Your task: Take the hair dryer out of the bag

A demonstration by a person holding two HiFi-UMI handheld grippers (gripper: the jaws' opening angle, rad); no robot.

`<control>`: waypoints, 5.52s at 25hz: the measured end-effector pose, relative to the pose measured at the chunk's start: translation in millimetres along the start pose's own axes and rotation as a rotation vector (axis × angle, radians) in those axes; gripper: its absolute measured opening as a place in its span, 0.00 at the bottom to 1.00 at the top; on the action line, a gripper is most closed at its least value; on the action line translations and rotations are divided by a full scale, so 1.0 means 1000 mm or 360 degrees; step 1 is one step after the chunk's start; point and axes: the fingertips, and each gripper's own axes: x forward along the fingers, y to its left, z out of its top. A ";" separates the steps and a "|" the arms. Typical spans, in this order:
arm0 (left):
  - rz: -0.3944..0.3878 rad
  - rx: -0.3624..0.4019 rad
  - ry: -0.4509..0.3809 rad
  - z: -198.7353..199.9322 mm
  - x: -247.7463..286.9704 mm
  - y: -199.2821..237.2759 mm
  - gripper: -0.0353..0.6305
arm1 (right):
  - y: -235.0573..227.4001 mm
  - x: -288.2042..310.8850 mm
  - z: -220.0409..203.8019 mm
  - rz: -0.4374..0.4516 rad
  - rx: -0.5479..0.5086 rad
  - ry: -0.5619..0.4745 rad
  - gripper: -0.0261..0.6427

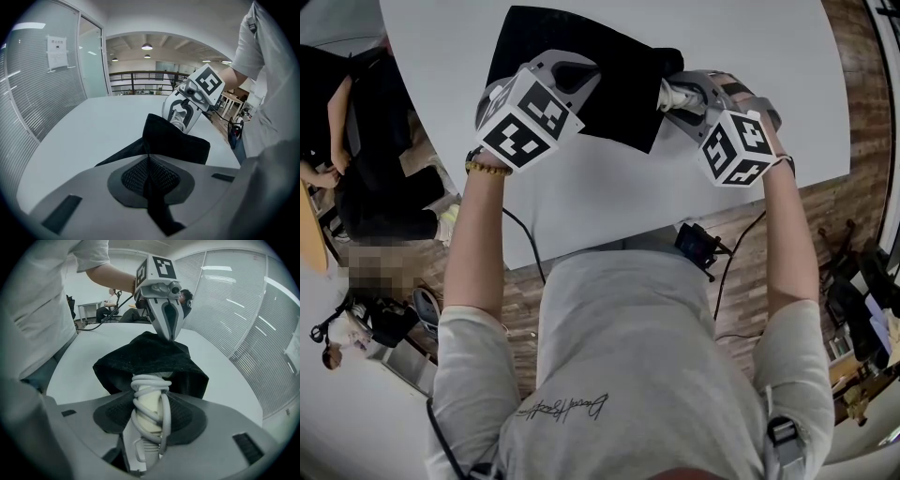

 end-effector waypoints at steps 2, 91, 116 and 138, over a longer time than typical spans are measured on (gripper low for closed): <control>-0.0001 0.0008 0.0012 -0.001 0.001 0.000 0.08 | 0.000 0.000 -0.003 -0.0004 0.0013 0.0003 0.37; 0.0143 -0.0094 -0.0040 -0.031 0.026 -0.007 0.08 | -0.051 -0.045 -0.125 -0.0908 0.1028 0.0221 0.37; 0.0077 -0.0131 -0.0133 -0.022 0.029 -0.010 0.15 | -0.047 -0.021 -0.135 -0.0994 0.1047 0.0246 0.37; 0.0207 -0.0587 -0.0521 -0.021 -0.016 -0.013 0.07 | -0.049 -0.017 -0.137 -0.0974 0.1068 0.0203 0.38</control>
